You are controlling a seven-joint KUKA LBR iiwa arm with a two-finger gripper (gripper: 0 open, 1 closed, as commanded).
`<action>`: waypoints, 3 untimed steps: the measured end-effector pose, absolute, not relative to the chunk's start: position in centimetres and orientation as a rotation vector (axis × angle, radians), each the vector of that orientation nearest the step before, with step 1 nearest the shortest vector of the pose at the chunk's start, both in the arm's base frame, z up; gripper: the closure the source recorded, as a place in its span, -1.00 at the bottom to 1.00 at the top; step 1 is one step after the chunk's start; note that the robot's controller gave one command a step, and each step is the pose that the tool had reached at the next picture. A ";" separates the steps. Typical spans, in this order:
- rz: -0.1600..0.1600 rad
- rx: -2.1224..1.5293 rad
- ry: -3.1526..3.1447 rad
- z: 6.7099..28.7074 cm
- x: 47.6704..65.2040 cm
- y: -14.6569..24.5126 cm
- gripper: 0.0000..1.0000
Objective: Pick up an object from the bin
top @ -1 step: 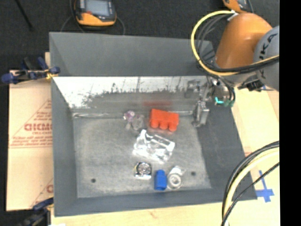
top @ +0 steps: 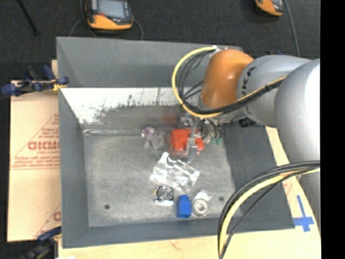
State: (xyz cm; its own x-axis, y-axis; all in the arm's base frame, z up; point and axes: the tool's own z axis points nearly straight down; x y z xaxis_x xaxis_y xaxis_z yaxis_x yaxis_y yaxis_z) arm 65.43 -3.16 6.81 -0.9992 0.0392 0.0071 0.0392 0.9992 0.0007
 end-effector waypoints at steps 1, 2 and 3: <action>0.000 -0.174 -3.145 10.3 65.3 -3.8 -1.00; 0.000 -0.412 -3.122 10.1 65.2 -4.9 -1.00; 0.001 -0.594 -3.078 7.0 65.0 -4.0 -1.00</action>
Offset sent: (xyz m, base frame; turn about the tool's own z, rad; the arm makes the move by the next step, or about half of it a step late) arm -0.0030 -0.0059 0.0319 0.0734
